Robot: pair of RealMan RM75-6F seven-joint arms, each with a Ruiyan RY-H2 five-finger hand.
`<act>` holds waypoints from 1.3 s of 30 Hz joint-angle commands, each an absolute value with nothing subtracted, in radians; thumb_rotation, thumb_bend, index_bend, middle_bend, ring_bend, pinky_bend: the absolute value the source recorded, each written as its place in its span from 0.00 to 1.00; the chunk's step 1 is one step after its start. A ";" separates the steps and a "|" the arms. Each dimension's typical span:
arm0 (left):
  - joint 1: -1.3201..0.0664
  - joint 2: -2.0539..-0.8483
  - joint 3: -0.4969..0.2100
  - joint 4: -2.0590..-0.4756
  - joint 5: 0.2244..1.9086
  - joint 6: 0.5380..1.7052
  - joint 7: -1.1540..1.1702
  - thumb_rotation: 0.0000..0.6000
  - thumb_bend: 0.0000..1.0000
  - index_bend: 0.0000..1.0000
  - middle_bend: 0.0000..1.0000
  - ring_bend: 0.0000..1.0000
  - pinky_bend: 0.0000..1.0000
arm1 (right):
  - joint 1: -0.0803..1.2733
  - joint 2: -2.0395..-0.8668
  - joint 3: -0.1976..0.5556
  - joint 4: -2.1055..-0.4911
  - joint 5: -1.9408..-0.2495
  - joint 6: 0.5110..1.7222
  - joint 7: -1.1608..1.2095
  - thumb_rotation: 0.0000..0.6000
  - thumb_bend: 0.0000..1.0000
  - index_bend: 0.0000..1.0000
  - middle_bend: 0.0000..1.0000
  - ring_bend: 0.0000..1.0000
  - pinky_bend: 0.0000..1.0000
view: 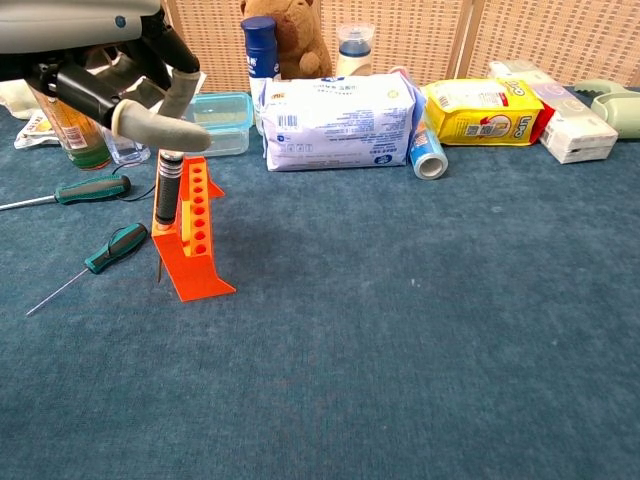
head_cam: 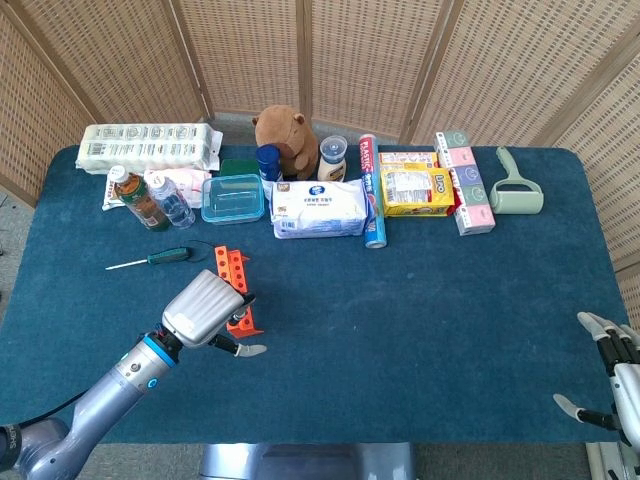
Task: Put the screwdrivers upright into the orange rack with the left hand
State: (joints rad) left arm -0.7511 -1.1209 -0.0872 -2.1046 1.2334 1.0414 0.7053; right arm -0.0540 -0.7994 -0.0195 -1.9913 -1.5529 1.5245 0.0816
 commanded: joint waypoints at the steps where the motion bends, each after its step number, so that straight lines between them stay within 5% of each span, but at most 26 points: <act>1: -0.755 -1.127 -0.085 -2.097 1.228 1.038 0.710 0.00 0.00 0.59 0.76 0.75 0.93 | -0.054 -0.800 -0.019 -1.992 -1.552 1.524 0.081 1.00 0.00 0.07 0.12 0.12 0.04; 39: -0.868 -1.345 -0.125 -1.971 1.048 1.046 0.792 0.13 0.00 0.59 0.76 0.75 0.93 | -0.052 -0.793 -0.017 -1.988 -1.546 1.520 0.098 1.00 0.00 0.07 0.12 0.12 0.04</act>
State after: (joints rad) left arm -0.8695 -1.3467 -0.1270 -1.9680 1.0528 1.0456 0.7975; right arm -0.0521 -0.7927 -0.0167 -1.9881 -1.5452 1.5199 0.0977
